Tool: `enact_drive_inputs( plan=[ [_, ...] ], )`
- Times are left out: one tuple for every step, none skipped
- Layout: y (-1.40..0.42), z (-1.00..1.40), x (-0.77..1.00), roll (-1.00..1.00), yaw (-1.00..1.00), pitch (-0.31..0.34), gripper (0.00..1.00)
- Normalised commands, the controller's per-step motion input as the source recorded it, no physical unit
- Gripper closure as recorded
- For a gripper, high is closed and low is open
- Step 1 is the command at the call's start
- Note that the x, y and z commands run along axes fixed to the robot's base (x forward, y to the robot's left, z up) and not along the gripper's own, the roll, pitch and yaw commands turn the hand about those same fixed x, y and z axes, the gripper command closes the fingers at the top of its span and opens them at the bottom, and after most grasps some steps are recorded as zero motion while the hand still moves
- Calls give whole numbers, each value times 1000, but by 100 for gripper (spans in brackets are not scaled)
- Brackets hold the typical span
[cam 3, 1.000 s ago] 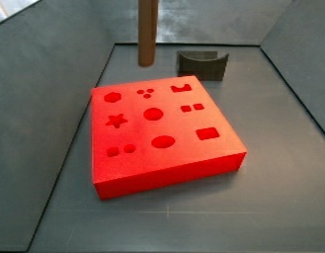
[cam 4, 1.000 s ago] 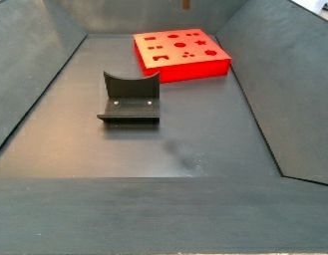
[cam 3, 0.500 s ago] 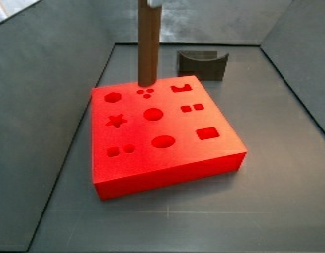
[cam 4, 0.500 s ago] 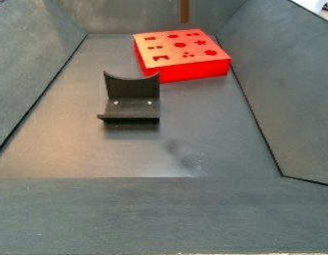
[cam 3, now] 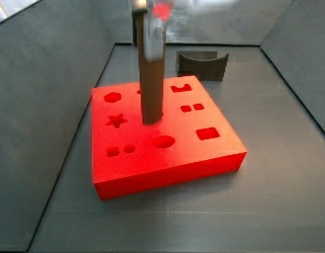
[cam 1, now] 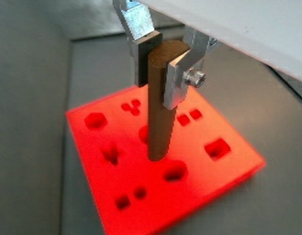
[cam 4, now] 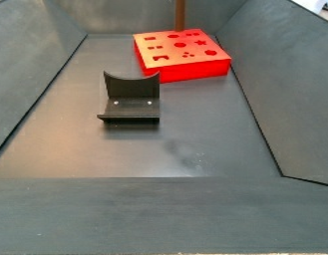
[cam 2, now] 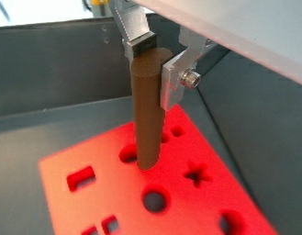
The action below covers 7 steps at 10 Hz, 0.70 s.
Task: Pick up the oval object. Move up. Place the oval object on the fixture. Regrasp the oval object. Move to above the board. Insert the oval object.
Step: Insert the oval object.
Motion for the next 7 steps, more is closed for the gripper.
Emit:
enact_drive_inputs(
  plan=[
    [-660, -554, 271, 34, -431, -51, 100],
    [-134, -11, 471, 37, -20, 106, 100],
    [0, -54, 0, 0, 0, 0, 100],
    [-34, -163, 0, 61, -46, 0, 100],
    [91, -234, 0, 67, -454, 39, 100],
    [0, -137, -23, 53, -477, 19, 100],
    [0, -40, 0, 7, -306, 29, 100]
  ],
)
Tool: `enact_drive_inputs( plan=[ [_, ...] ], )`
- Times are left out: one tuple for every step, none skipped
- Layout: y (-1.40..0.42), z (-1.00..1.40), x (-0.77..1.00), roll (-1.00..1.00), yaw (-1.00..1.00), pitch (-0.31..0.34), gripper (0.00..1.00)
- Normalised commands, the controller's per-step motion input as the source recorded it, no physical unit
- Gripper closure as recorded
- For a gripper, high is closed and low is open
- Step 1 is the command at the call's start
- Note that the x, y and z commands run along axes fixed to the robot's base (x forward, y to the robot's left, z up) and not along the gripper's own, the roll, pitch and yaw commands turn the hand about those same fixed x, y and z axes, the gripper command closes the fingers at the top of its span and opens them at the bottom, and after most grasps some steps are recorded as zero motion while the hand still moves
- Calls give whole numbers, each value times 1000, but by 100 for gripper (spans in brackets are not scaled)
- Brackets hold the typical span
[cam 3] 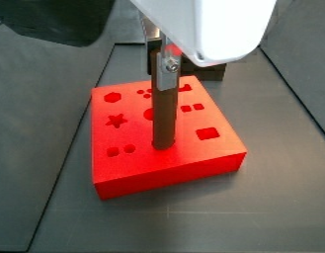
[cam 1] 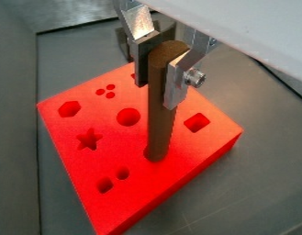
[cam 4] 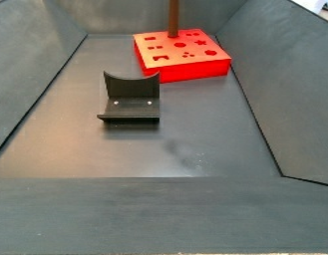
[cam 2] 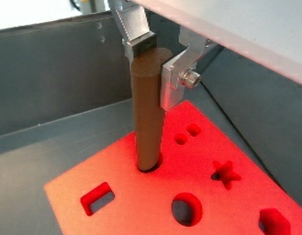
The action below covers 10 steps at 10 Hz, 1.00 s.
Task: Pick up the oval object. Move up. Place the oval object on the fixture. Regrasp the oval object. Move to above the board. Insert the oval object.
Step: Insert the oval object.
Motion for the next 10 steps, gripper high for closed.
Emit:
enact_drive_inputs(
  plan=[
    [74, -57, 0, 0, -494, 73, 100],
    [106, -37, 0, 0, -540, 90, 100],
    [180, -54, 0, 0, -386, 73, 100],
    [106, -31, 0, 0, -209, 36, 100],
    [0, 0, 0, 0, -37, 0, 100],
    [0, -54, 0, 4, 0, 0, 100],
    [-417, -911, 0, 171, -243, -4, 100],
    [-57, -754, -40, -10, -974, -60, 100],
    [-17, -631, -23, -63, -971, -57, 100],
    [0, -737, 26, -154, -763, 0, 100]
  ],
)
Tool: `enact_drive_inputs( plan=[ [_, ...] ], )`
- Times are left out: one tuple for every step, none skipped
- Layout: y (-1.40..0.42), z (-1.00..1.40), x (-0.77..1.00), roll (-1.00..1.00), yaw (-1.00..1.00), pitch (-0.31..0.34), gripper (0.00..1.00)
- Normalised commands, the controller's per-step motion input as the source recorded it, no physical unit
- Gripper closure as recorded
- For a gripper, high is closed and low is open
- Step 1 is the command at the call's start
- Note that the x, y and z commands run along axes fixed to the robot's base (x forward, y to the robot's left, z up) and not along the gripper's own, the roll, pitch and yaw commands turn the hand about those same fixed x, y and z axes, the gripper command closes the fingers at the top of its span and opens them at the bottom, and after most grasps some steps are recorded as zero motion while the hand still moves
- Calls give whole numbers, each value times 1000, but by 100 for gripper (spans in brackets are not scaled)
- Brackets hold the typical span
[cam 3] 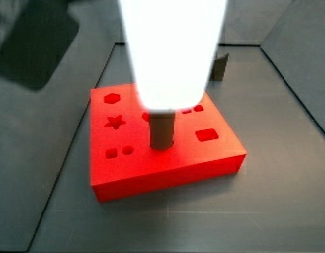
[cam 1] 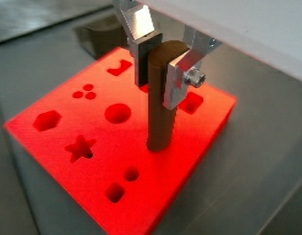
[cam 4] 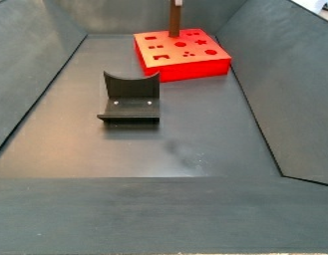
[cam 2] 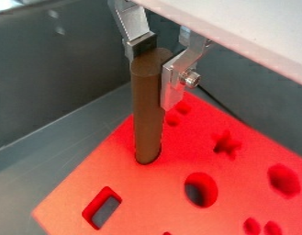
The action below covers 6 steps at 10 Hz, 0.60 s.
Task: Pick up the oval object. Move up. Place the oval object on the fixture. Regrasp the oval object. Move to above the board. Insert the oval object.
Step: Insert the oval object.
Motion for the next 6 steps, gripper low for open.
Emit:
enact_drive_inputs(
  plan=[
    [214, -611, 0, -246, -471, 0, 100],
    [303, -277, 0, -430, -320, -10, 100],
    [383, -343, 0, -410, -229, -11, 100],
    [106, -66, 0, -167, -31, -61, 100],
    [0, 0, 0, 0, 0, -11, 100],
    [0, 0, 0, 0, 0, 0, 100]
  ],
)
